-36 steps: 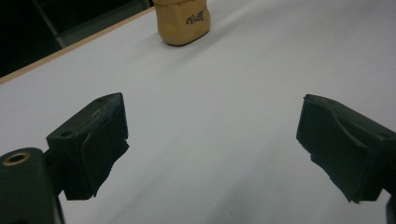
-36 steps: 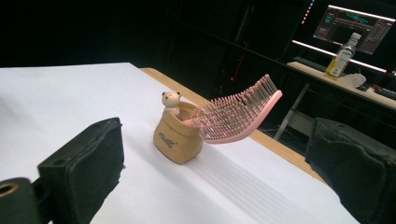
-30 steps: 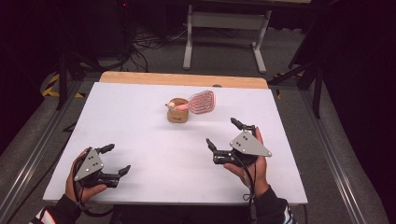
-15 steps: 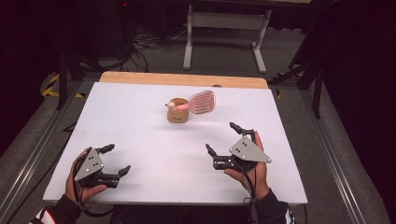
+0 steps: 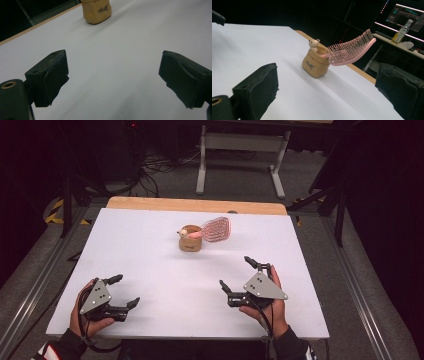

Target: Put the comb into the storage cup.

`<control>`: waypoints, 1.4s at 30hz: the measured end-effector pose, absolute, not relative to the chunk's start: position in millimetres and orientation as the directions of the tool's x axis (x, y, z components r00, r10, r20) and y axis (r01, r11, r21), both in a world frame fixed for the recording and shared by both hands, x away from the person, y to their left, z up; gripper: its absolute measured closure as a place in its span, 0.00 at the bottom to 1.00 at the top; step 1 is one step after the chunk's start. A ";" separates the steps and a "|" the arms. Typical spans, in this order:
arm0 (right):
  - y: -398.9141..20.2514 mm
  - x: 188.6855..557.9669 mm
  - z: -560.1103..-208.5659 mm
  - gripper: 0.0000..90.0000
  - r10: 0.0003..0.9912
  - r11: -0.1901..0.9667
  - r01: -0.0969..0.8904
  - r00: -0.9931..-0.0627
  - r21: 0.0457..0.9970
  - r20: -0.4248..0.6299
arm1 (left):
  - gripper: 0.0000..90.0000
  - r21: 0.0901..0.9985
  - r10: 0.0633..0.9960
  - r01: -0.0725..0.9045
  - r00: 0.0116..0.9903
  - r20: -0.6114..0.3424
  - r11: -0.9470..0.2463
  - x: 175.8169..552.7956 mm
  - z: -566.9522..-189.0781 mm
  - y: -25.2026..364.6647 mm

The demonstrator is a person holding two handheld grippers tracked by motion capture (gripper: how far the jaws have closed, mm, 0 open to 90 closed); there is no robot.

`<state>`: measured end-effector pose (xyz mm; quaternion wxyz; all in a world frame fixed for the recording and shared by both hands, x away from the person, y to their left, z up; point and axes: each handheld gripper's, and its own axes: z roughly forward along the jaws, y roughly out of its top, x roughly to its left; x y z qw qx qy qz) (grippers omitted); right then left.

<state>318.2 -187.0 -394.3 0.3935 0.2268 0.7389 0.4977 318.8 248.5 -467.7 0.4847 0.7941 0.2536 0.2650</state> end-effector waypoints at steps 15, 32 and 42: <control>-186.5 315.0 -408.1 0.06 0.707 0.449 -0.058 -0.588 0.892 -0.394 | 0.11 0.903 0.657 0.147 0.734 0.174 -0.403 318.8 -468.0 248.2; -192.2 312.7 -425.2 0.06 0.690 0.515 -0.035 -0.576 0.856 -0.439 | 0.11 0.900 0.651 0.145 0.738 0.177 -0.410 318.7 -468.9 247.3; -208.5 311.0 -436.9 0.06 0.695 0.521 -0.002 -0.579 0.854 -0.425 | 0.11 0.901 0.650 0.145 0.740 0.176 -0.408 318.7 -469.6 246.3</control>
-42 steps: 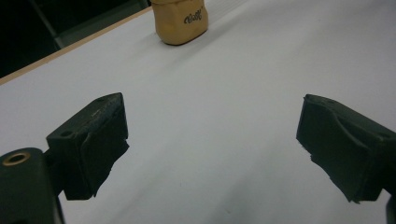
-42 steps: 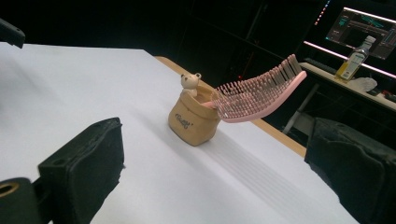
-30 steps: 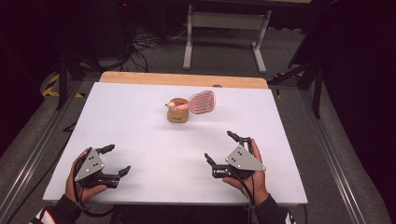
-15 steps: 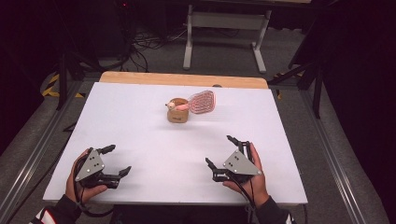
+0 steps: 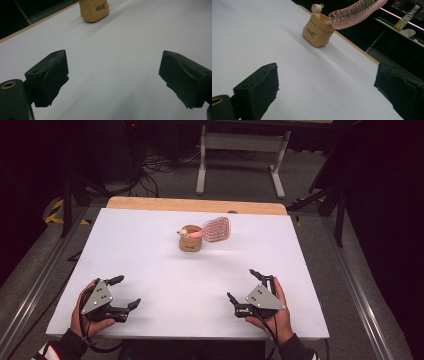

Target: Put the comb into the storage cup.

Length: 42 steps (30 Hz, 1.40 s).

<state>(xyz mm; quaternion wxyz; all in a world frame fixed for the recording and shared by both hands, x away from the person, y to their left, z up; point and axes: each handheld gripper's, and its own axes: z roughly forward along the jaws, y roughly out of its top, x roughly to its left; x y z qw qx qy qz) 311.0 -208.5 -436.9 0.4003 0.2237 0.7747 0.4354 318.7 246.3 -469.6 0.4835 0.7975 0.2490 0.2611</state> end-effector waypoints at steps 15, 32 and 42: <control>-236.3 306.1 -448.5 0.06 0.732 0.516 0.053 -0.546 0.855 -0.408 | 0.11 0.897 0.646 0.146 0.742 0.179 -0.416 318.5 -470.0 245.5; -263.9 309.5 -457.3 0.06 0.773 0.481 0.133 -0.531 0.867 -0.347 | 0.11 0.903 0.658 0.142 0.731 0.180 -0.405 318.8 -469.4 246.0; -272.9 306.1 -463.1 0.06 0.788 0.464 0.152 -0.522 0.873 -0.328 | 0.11 0.902 0.664 0.141 0.724 0.188 -0.409 319.4 -469.0 244.8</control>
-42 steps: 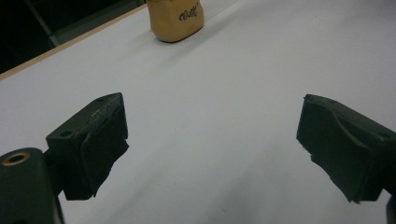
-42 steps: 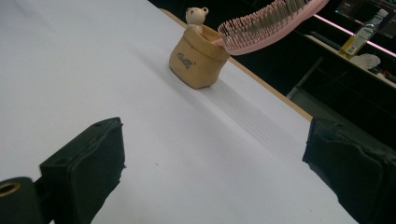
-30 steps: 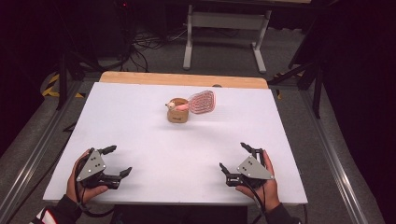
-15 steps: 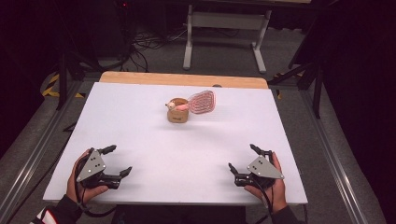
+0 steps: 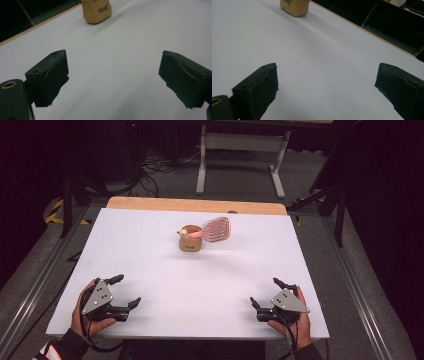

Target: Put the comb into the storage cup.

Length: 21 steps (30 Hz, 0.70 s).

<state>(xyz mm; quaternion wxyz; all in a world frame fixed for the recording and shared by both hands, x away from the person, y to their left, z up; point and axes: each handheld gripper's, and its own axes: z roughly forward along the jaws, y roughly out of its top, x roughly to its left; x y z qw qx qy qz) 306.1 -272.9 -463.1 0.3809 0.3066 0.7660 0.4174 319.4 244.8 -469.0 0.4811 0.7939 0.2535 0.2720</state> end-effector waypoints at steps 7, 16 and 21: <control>-276.6 306.0 -461.0 0.05 0.803 0.437 0.144 -0.506 0.888 -0.314 | 0.09 0.904 0.674 0.138 0.713 0.194 -0.405 318.7 -468.1 243.7; -274.2 304.4 -459.0 0.05 0.812 0.433 0.130 -0.485 0.892 -0.323 | 0.08 0.903 0.670 0.141 0.718 0.189 -0.407 317.5 -469.5 243.3; -272.3 303.3 -457.3 0.05 0.817 0.431 0.124 -0.473 0.894 -0.329 | 0.08 0.905 0.670 0.146 0.720 0.179 -0.399 317.9 -469.6 245.2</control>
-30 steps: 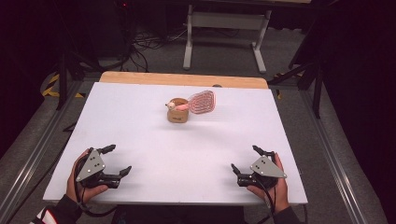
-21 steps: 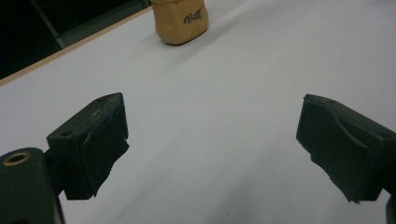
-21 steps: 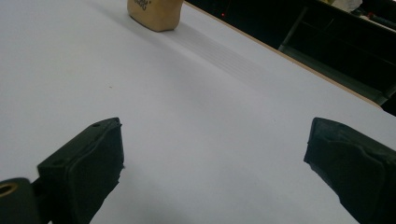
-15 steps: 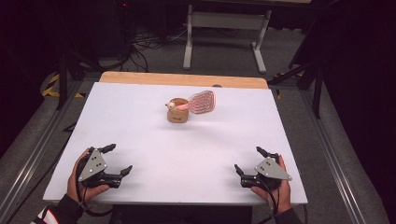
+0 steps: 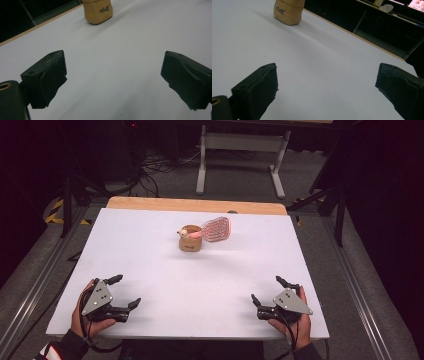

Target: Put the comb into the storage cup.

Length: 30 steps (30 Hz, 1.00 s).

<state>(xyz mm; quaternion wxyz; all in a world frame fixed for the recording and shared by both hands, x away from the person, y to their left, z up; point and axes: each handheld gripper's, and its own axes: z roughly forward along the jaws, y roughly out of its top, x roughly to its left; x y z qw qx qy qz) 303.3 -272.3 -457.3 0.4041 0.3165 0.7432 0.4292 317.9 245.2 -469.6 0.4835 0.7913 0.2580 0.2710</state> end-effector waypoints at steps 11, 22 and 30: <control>-272.3 304.3 -457.6 0.05 0.821 0.433 0.123 -0.463 0.893 -0.334 | 0.08 0.901 0.663 0.147 0.726 0.182 -0.408 318.4 -470.0 243.7; -273.5 306.3 -458.1 0.05 0.828 0.425 0.126 -0.455 0.896 -0.328 | 0.08 0.899 0.658 0.149 0.731 0.180 -0.411 321.5 -470.7 243.8; -273.0 305.9 -458.2 0.05 0.825 0.427 0.125 -0.459 0.896 -0.330 | 0.08 0.899 0.659 0.153 0.732 0.176 -0.410 321.7 -470.6 243.8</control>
